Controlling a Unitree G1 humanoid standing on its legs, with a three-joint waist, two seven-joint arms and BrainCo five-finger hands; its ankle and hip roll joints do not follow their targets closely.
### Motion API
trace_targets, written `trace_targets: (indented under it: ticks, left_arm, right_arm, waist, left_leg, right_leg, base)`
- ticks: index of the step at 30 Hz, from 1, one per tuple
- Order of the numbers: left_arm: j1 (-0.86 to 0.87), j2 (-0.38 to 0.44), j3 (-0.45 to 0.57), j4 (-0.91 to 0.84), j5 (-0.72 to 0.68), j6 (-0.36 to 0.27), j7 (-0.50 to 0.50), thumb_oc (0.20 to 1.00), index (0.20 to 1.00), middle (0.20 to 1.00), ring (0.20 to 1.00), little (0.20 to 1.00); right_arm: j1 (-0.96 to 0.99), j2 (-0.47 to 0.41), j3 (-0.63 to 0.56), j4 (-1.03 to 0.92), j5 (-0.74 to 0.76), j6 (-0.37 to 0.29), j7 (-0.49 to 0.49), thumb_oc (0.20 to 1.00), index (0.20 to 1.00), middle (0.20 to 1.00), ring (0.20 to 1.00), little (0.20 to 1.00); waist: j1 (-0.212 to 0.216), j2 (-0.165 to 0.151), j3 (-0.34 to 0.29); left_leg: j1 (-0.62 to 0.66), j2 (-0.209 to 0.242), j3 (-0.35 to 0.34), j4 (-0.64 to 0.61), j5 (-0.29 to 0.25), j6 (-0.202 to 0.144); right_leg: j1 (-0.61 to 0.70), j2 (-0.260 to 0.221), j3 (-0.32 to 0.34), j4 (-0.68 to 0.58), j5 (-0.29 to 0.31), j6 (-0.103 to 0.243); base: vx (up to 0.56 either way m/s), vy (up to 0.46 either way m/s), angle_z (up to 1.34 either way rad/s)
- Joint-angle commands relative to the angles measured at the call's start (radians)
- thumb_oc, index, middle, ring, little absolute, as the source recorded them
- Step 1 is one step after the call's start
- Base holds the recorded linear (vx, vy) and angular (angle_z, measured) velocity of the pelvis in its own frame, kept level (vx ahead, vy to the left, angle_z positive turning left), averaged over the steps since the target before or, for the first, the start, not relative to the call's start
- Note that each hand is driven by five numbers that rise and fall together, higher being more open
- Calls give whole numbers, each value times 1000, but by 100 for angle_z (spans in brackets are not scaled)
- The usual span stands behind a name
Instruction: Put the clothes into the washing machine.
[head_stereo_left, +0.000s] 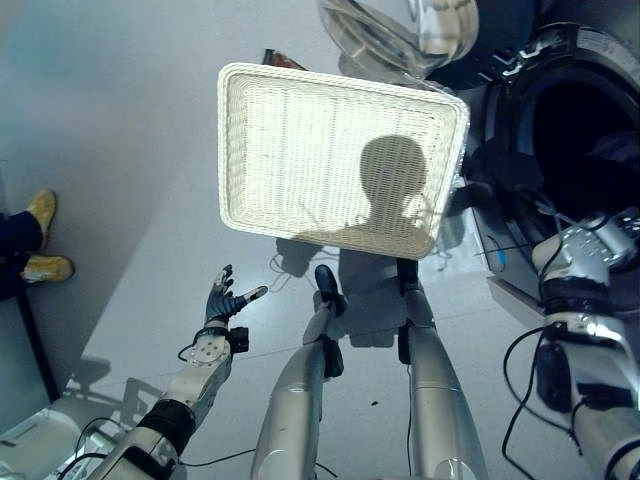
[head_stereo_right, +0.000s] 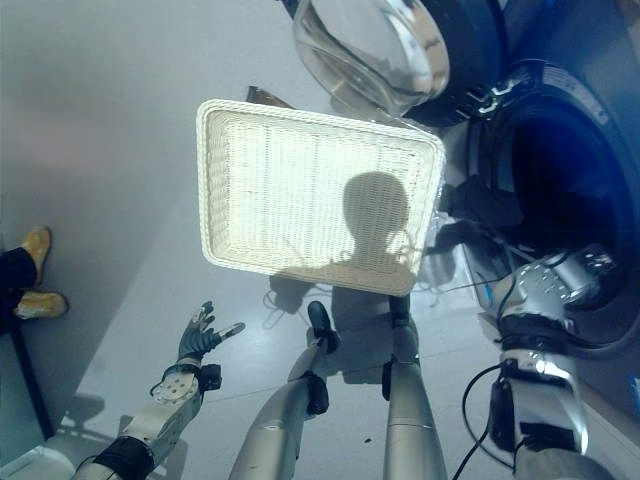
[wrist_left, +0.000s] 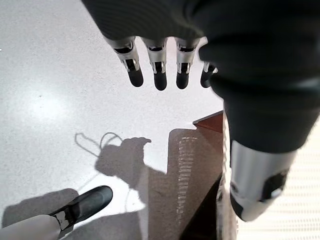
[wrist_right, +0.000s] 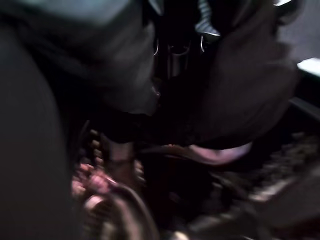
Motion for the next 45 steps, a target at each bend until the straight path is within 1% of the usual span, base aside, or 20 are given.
trace_targets:
  ticks: [1,2,3,4,8,10,11,12,13,14,16,19,21,22,26,27,31,32,37,45]
  left_arm:
    - [32,20,20,4,-36,14,-15,1000,1000,1000,1000,1000]
    - [31,20,14,0,-36,18,-19,1000,1000,1000,1000,1000]
    - [29,22,6,-4,-45,25,-31,1000,1000,1000,1000,1000]
    - [29,20,6,-7,-47,27,-34,1000,1000,1000,1000,1000]
    - [29,25,-5,-20,-54,38,-43,1000,1000,1000,1000,1000]
    - [29,26,-12,-19,-55,32,-45,1000,1000,1000,1000,1000]
    - [29,26,-12,-19,-55,32,-45,1000,1000,1000,1000,1000]
    - [31,27,-12,-15,-50,25,-42,1000,1000,1000,1000,1000]
    - [33,28,-10,-11,-50,21,-42,1000,1000,1000,1000,1000]
    - [33,28,-10,-11,-50,21,-42,1000,1000,1000,1000,1000]
    - [33,8,-4,17,-37,-4,-37,1000,1000,1000,1000,1000]
    - [24,-4,-5,28,-34,-5,-32,1000,1000,1000,1000,1000]
    - [16,-17,-12,39,-37,-8,-23,1000,1000,1000,1000,1000]
    - [13,-21,-15,42,-42,-9,-20,1000,1000,1000,1000,1000]
    - [10,-40,-24,59,-43,-27,-21,1000,1000,1000,1000,1000]
    - [5,-43,-27,60,-44,-27,-21,1000,1000,1000,1000,1000]
    - [-2,-46,-28,60,-50,-27,-22,1000,1000,1000,1000,1000]
    - [-6,-52,-27,65,-51,-31,-20,1000,1000,1000,1000,1000]
    - [-11,-69,-24,73,-49,-36,-12,1000,1000,1000,1000,1000]
    - [-17,-102,-26,87,-50,-38,1,1000,1000,1000,1000,1000]
  right_arm:
    - [92,-364,-108,-100,-9,-167,71,200,200,200,200,200]
    - [72,-360,-92,-101,-9,-145,83,200,200,200,200,200]
    - [30,-341,-52,-109,-9,-78,69,787,787,787,787,787]
    - [19,-334,-39,-104,-9,-51,54,1000,1000,1000,1000,1000]
    - [7,-308,3,-60,-9,122,-41,1000,1000,1000,1000,1000]
    - [9,-252,39,-28,-9,392,-67,1000,1000,1000,1000,1000]
    - [9,-252,39,-28,-9,392,-67,1000,1000,1000,1000,1000]
    - [20,-227,54,-19,-9,488,-14,1000,1000,1000,1000,1000]
    - [32,-208,58,-19,-9,536,30,1000,1000,1000,1000,1000]
    - [32,-208,58,-19,-9,536,30,1000,1000,1000,1000,1000]
    - [89,-138,58,-7,-9,607,114,1000,1000,1000,1000,1000]
    - [96,-133,67,51,-9,625,149,1000,1000,1000,1000,1000]
    - [87,-182,116,176,-39,552,201,1000,1000,1000,1000,1000]
    - [78,-181,122,189,-184,467,173,1000,1000,1000,1000,1000]
    - [84,-151,105,192,-214,325,197,1000,1000,1000,1000,1000]
    - [94,-135,96,206,-125,329,294,1000,1000,1000,1000,1000]
    - [117,-99,75,205,-9,353,439,1000,1000,1000,1000,1000]
    - [138,-49,44,166,-9,343,473,1000,1000,1000,1000,1000]
    - [195,43,2,110,-9,325,490,1000,1000,1000,1000,1000]
    - [225,131,45,155,-9,380,552,1000,1000,1000,1000,1000]
  waist:
    - [-58,56,-3]
    - [-54,60,-3]
    - [-48,70,-3]
    - [-47,73,-3]
    - [-40,81,-3]
    - [-32,84,-3]
    - [-32,84,-3]
    - [-30,81,-3]
    - [-30,79,-3]
    - [-30,79,-3]
    - [-31,77,-3]
    - [-30,82,-3]
    - [-25,89,-3]
    - [-25,92,-3]
    - [-25,101,-3]
    - [-25,105,-3]
    - [-27,109,-3]
    - [-31,112,-3]
    - [-39,114,-3]
    - [-40,130,-3]
  left_leg:
    - [-79,-43,-57,176,-90,-51]
    - [-81,-43,-59,181,-92,-51]
    - [-88,-45,-64,189,-92,-50]
    - [-90,-46,-65,191,-92,-49]
    - [-95,-51,-71,198,-93,-46]
    - [-108,-52,-74,200,-91,-41]
    - [-108,-52,-74,200,-91,-41]
    - [-113,-50,-74,194,-87,-38]
    - [-116,-48,-74,191,-85,-37]
    - [-116,-48,-74,191,-85,-37]
    - [-116,-48,-73,171,-75,-36]
    - [-114,-50,-74,158,-70,-35]
    - [-107,-50,-73,140,-62,-36]
    - [-104,-51,-72,133,-60,-36]
    - [-97,-56,-75,118,-54,-37]
    - [-93,-59,-74,106,-49,-37]
    - [-86,-62,-73,90,-43,-35]
    - [-85,-63,-72,82,-41,-35]
    - [-78,-64,-69,65,-34,-33]
    - [-64,-66,-61,35,-21,-33]
  right_leg:
    - [-27,37,-124,223,-204,3]
    - [-29,36,-125,232,-212,0]
    - [-38,35,-127,251,-225,-6]
    - [-41,35,-128,255,-228,-7]
    - [-47,36,-129,265,-233,-12]
    - [-59,43,-127,275,-236,-17]
    - [-59,43,-127,275,-236,-17]
    - [-65,49,-126,279,-238,-19]
    - [-67,52,-126,281,-240,-20]
    - [-67,52,-126,281,-240,-20]
    - [-72,62,-122,280,-240,-20]
    - [-74,65,-118,277,-237,-19]
    - [-71,67,-116,271,-234,-17]
    - [-70,66,-117,266,-232,-17]
    - [-66,66,-113,255,-228,-14]
    - [-62,65,-112,243,-224,-12]
    - [-56,63,-110,226,-215,-8]
    - [-57,64,-106,221,-211,-4]
    - [-56,67,-94,212,-204,2]
    - [-46,63,-83,186,-193,8]
  base:
    - [61,-30,7]
    - [105,-50,10]
    - [78,-39,8]
    - [64,-35,2]
    - [7,-4,1]
    - [16,-23,6]
    - [-9,-33,7]
    - [-18,-30,8]
    - [-18,-30,8]
    - [-12,-15,10]
    - [-21,11,4]
    - [-14,22,2]
    - [-40,60,2]
    - [-28,48,3]
    - [-30,61,2]
    - [-35,47,5]
    - [-37,40,7]
    - [-40,47,4]
    - [-27,47,1]
    - [-18,46,-2]
